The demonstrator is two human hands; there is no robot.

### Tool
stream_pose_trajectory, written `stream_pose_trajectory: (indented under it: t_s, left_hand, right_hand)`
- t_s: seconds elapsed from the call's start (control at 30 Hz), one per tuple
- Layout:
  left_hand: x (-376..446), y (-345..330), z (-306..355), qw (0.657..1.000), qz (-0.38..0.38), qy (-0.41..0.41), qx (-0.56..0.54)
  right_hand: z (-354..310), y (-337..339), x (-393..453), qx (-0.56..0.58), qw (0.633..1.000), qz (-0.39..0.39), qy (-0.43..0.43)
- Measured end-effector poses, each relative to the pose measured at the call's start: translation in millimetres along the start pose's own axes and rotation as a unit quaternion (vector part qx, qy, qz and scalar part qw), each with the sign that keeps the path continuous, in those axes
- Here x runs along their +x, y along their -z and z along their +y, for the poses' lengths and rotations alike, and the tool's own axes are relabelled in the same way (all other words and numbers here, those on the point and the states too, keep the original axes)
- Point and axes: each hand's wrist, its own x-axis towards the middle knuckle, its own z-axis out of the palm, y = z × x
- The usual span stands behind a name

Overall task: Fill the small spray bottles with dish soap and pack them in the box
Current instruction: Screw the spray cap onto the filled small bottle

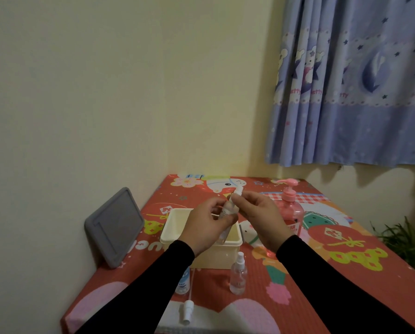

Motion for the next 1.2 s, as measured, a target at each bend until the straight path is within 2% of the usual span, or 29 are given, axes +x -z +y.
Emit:
stream_pose_trajectory:
  t_s: [0.13,0.27,0.37,0.5,0.63,0.8,1.2]
  left_hand:
    - [-2,-2,1,1.0,-0.003,-0.001,0.008]
    - [-2,-1,3,1.0,-0.012,0.001,0.003]
    - [-1,2,4,1.0,-0.025,0.006,-0.017]
    - [-1,5,7,0.997,-0.072,0.007,-0.039]
    - [-2,5,8,0.995,-0.096,0.001,-0.027]
    - [0,3,1,0.998,-0.065,-0.008,-0.003]
    - [-2,-10,0,0.994,0.065,-0.017,0.08]
  right_hand:
    - [5,-2,4,-0.005,0.998,0.061,-0.012]
    - [3,0,5,-0.001,1.0,0.012,-0.022]
    - [0,2,6,0.065,0.997,-0.025,-0.034]
    - [0,9,11,0.069,0.997,-0.04,-0.025]
    - [2,12,13,0.025,0.999,-0.033,-0.009]
    - [4,11,11,-0.024,1.0,-0.01,0.017]
    - [8,-2,15,-0.043,0.998,0.036,0.028]
